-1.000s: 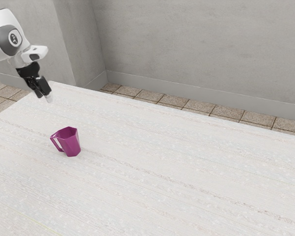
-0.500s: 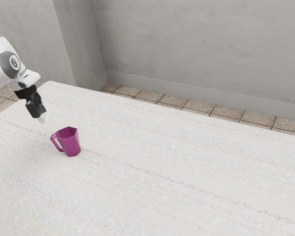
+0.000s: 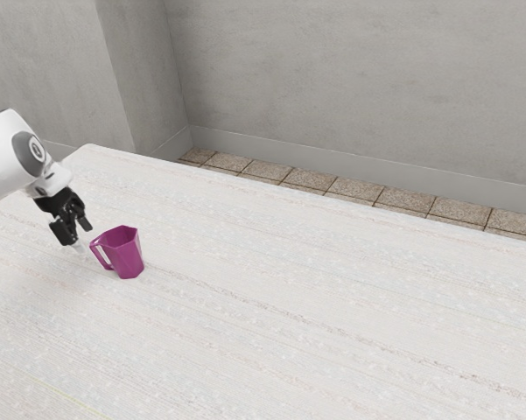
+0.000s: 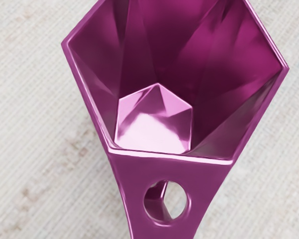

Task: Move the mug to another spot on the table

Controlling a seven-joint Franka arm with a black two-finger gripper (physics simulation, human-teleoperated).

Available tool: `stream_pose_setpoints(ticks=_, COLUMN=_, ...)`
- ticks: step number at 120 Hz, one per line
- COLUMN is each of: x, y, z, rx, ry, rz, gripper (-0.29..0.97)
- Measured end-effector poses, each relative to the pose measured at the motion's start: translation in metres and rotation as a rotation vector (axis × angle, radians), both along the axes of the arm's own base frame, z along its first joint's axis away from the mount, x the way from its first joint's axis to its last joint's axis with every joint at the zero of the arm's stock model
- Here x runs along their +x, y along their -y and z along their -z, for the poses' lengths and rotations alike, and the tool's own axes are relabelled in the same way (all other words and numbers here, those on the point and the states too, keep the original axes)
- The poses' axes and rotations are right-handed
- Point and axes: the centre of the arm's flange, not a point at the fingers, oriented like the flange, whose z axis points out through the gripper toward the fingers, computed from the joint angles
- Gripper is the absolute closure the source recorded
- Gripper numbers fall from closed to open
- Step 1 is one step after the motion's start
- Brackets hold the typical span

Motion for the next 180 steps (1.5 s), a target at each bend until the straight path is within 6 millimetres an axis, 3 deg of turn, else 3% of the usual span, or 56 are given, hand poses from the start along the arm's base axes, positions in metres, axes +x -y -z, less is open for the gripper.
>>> stream_pose_setpoints(ticks=27, x=-0.005, y=-0.003, z=0.027, rx=-0.045, ry=0.029, rz=0.003, gripper=0.00)
stream_pose_setpoints(ticks=94, x=-0.002, y=-0.002, z=0.060, rx=-0.113, ry=0.106, rz=0.002, gripper=0.01)
stream_pose_setpoints(ticks=180, x=-0.009, y=0.000, z=0.074, rx=-0.160, ry=0.143, rz=-0.017, gripper=0.39)
